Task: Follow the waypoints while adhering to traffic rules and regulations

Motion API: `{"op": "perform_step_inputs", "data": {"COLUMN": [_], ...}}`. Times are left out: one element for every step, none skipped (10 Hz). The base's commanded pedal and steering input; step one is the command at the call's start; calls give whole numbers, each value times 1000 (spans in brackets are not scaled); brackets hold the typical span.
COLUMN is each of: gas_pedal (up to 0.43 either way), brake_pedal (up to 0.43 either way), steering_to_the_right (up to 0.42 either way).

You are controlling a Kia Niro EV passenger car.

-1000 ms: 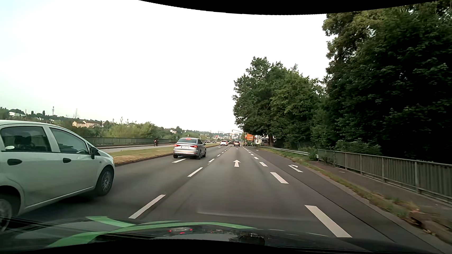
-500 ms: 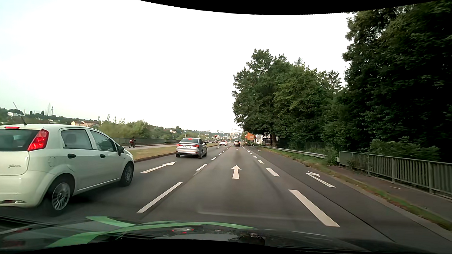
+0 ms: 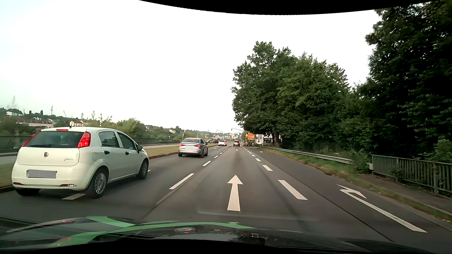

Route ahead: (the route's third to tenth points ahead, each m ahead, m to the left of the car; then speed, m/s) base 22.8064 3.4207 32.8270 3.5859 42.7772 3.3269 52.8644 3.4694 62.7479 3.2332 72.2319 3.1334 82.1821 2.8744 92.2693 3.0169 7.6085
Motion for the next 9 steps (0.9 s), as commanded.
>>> {"op": "perform_step_inputs", "data": {"gas_pedal": [0, 0, 0, 0, 0, 0, 0, 0, 0], "brake_pedal": [0, 0, 0, 0, 0, 0, 0, 0, 0], "steering_to_the_right": [-3, -3, -3, -3, -4, -4, -5, -5, -5]}}
